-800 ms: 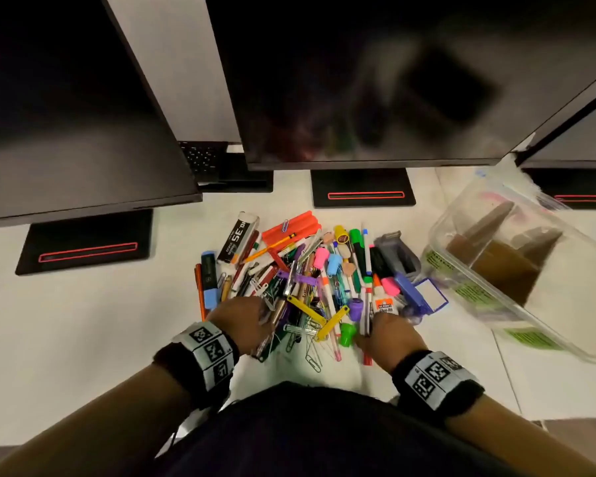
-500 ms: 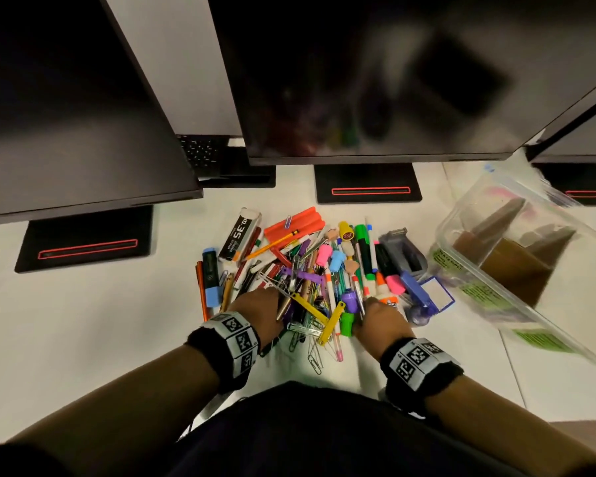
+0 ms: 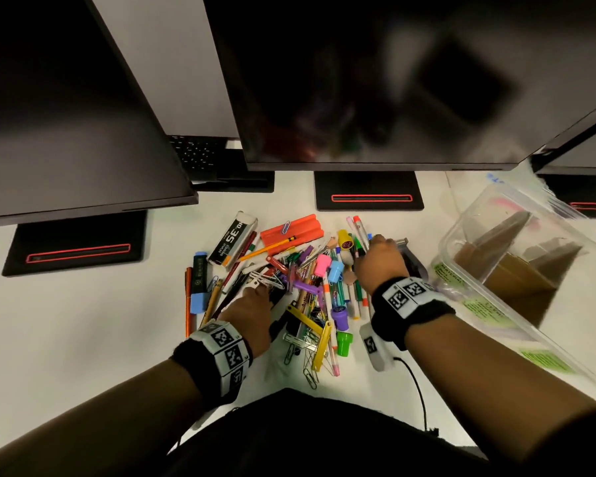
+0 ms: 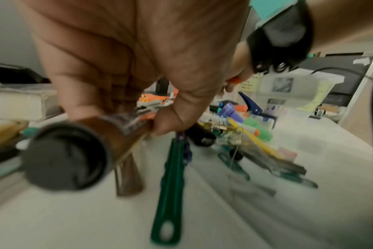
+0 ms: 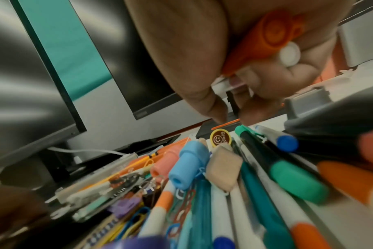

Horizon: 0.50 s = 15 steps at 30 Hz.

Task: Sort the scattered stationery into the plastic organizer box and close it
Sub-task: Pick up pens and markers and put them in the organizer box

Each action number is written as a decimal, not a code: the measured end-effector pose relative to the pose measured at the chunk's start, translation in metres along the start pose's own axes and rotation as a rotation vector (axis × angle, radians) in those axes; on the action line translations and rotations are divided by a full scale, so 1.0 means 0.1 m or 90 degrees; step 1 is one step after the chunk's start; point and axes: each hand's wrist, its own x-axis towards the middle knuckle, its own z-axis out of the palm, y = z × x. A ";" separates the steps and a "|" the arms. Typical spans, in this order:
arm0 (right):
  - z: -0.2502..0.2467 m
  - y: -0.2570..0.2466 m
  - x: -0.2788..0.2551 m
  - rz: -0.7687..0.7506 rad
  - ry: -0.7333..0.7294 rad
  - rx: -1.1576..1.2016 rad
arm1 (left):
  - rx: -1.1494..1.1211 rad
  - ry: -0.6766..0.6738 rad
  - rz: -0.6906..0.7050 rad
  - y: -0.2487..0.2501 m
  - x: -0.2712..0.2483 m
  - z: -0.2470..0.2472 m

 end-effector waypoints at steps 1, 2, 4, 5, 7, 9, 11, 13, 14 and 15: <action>-0.01 -0.06 0.04 -0.004 -0.016 -0.030 | 0.009 -0.005 0.030 -0.02 0.02 0.00; -0.01 -0.10 0.08 -0.012 -0.030 -0.059 | 0.009 -0.013 0.050 -0.04 0.01 -0.05; 0.01 -0.15 0.12 -0.030 -0.048 -0.104 | 0.013 0.000 0.054 -0.06 0.02 -0.16; 0.03 -0.15 0.13 -0.040 -0.054 -0.127 | 0.020 0.009 0.060 -0.06 0.01 -0.23; 0.08 -0.15 0.17 -0.023 -0.068 -0.119 | 0.025 0.008 0.064 -0.09 0.01 -0.33; 0.11 -0.14 0.21 -0.010 -0.070 -0.093 | 0.055 0.012 0.059 -0.14 0.02 -0.44; 0.12 -0.13 0.25 -0.003 -0.080 -0.079 | 0.093 0.015 0.059 -0.20 0.05 -0.54; 0.11 -0.10 0.26 0.005 -0.090 -0.063 | 0.085 0.021 0.071 -0.24 0.10 -0.63; 0.11 -0.08 0.28 0.009 -0.094 -0.053 | 0.058 0.032 0.077 -0.26 0.14 -0.67; 0.11 -0.06 0.28 0.012 -0.098 -0.048 | 0.026 0.050 0.080 -0.27 0.18 -0.70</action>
